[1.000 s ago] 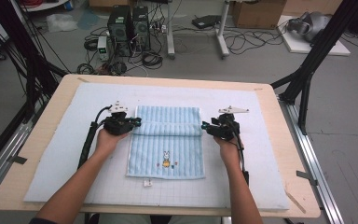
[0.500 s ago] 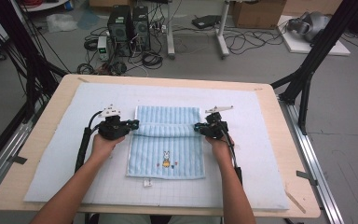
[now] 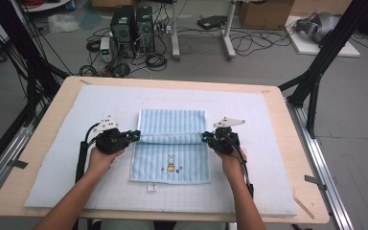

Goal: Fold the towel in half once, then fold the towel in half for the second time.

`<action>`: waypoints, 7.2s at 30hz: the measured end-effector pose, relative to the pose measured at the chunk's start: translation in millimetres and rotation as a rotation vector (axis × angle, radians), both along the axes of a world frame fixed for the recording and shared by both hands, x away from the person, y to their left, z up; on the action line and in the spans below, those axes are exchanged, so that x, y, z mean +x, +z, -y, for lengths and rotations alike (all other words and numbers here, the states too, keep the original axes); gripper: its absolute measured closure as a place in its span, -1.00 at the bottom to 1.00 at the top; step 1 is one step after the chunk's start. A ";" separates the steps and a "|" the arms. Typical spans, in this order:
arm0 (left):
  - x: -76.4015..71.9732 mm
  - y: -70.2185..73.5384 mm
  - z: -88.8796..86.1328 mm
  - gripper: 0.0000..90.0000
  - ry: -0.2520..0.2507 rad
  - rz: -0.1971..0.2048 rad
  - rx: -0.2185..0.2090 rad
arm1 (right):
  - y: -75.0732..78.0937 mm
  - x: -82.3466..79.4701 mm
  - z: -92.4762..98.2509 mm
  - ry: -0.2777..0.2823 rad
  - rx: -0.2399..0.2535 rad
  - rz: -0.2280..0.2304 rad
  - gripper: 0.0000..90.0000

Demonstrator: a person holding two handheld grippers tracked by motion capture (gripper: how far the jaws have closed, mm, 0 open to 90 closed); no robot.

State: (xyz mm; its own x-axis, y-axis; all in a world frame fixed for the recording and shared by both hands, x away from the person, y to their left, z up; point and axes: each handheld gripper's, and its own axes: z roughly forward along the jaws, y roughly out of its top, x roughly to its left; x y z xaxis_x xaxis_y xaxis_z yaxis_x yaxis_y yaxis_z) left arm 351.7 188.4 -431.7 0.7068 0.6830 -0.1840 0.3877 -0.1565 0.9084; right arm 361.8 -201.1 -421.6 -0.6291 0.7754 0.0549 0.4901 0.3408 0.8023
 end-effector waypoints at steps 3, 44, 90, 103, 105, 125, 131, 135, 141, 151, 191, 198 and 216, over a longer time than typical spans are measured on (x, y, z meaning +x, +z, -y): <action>-8.8 -1.2 -1.3 0.92 -0.012 0.020 -0.001 | -0.2 -14.7 1.5 0.015 0.001 0.015 0.82; -86.8 -5.2 -20.2 0.32 0.030 -0.019 -0.091 | -1.1 -100.6 23.1 -0.026 0.082 0.052 0.27; -87.7 -3.9 -15.5 0.52 0.072 -0.140 0.041 | -17.6 -99.2 1.4 0.137 -0.108 -0.121 0.82; -53.2 2.5 -15.6 0.48 0.063 -0.093 0.023 | -4.8 -84.1 12.0 0.100 0.016 -0.013 0.34; -47.7 1.9 -14.4 0.47 0.064 -0.096 0.021 | -4.8 -75.9 11.1 0.086 0.022 0.001 0.31; -20.0 1.5 -28.1 0.34 0.091 -0.063 0.017 | -26.6 51.7 -9.0 -0.106 -0.041 -0.055 0.45; -18.8 2.8 -31.8 0.14 0.089 -0.032 0.000 | -13.9 34.5 4.5 -0.110 -0.034 -0.037 0.19; -19.2 5.5 -33.4 -0.05 0.085 0.018 -0.029 | -6.3 14.2 13.7 -0.092 -0.025 0.009 -0.05; -20.1 8.8 -37.4 -0.47 0.093 0.035 -0.050 | 1.3 -17.2 28.1 -0.084 0.011 0.050 -0.48; -24.5 11.6 -47.5 -0.57 0.112 0.043 -0.069 | -1.5 -34.5 37.9 -0.111 0.021 0.077 -0.73; 22.9 25.4 -33.2 -0.56 0.129 -0.035 -0.068 | -1.5 -37.6 39.0 -0.107 0.018 0.082 -0.73; 54.5 25.7 -19.4 -0.47 0.174 -0.066 -0.005 | -2.8 -37.3 38.2 -0.105 0.014 0.078 -0.73; 93.0 -16.0 16.0 -0.08 0.172 -0.113 0.228 | -6.5 -36.6 35.7 -0.098 0.020 0.054 -0.73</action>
